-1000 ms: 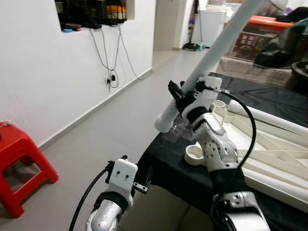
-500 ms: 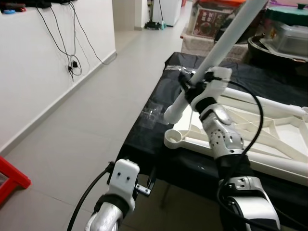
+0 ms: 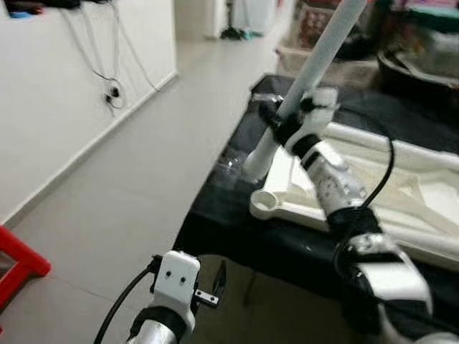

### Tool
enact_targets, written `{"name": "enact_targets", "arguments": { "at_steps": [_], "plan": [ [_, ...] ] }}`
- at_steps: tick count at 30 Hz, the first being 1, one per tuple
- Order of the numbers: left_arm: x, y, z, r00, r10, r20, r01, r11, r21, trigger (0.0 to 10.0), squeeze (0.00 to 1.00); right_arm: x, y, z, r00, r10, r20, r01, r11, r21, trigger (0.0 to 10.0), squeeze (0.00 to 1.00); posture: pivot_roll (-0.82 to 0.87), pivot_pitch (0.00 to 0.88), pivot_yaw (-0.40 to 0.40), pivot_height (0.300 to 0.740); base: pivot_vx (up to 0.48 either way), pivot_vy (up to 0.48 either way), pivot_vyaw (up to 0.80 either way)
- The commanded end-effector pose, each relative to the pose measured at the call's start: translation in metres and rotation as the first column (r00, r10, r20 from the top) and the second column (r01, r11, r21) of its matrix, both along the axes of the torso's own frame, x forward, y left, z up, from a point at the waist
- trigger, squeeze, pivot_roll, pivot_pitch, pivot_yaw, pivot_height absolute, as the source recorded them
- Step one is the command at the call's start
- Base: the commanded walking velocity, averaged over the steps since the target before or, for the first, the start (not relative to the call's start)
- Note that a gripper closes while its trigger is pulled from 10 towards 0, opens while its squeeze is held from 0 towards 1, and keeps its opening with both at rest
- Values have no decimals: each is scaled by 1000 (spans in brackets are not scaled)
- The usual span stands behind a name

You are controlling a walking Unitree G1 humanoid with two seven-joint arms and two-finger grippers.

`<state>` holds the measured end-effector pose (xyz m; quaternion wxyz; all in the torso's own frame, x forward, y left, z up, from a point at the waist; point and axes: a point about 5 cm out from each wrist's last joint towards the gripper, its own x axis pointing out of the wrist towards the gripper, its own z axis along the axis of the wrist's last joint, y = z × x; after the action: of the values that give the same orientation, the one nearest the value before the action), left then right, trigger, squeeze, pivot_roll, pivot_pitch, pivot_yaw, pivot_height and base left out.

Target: Building children table

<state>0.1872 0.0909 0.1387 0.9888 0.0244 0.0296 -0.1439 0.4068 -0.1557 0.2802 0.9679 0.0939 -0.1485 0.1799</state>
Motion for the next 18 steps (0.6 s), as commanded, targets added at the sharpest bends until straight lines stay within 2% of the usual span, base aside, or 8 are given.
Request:
{"name": "enact_targets", "arguments": {
  "at_steps": [1, 3, 5, 6, 9, 10, 11, 18],
  "plan": [
    [-7, -13, 4, 999, -43, -10, 42, 998, -43, 10000, 0, 0, 0, 10, 999, 1, 45, -1, 1000, 8, 10000, 0, 45, 179, -76, 740, 0, 0, -800],
    [-7, -13, 4, 999, -42, -14, 41, 998, -46, 10000, 0, 1, 2, 14, 998, 8, 57, -8, 1000, 7, 10000, 0, 45, 179, -76, 740, 0, 0, -800],
    [-8, -13, 5, 999, -42, -19, 41, 998, -48, 10000, 0, 2, 6, 23, 995, 71, 74, -75, 996, 54, 10000, 0, 50, 181, -79, 740, 0, 0, 0],
    [-8, -13, 5, 999, -42, -19, 41, 998, -48, 10000, 0, 2, 6, 23, 995, 71, 74, -75, 996, 54, 10000, 0, 50, 181, -79, 740, 0, 0, 0],
    [-8, -12, 7, 999, -40, -21, 39, 998, -50, 10000, 0, 2, 14, 29, 967, 247, 68, -253, 963, 92, 10000, 0, 52, 183, -78, 740, 0, 0, 0],
    [-8, -12, 7, 999, -40, -21, 39, 998, -50, 10000, 0, 2, 14, 29, 967, 247, 68, -253, 963, 92, 10000, 0, 52, 183, -78, 740, 0, 0, 0],
    [-9, -12, 8, 999, -37, -18, 36, 998, -52, 10000, 0, 2, 14, 28, 940, 336, 56, -340, 937, 83, 10000, 0, 57, 185, -80, 740, 0, 0, 0],
    [-10, -12, 11, 999, -28, -17, 27, 998, -58, 10000, 0, 1, 13, 27, 917, 397, 43, -399, 915, 63, 10000, 0, 55, 193, -79, 740, 0, 0, 0]
  ]
}}
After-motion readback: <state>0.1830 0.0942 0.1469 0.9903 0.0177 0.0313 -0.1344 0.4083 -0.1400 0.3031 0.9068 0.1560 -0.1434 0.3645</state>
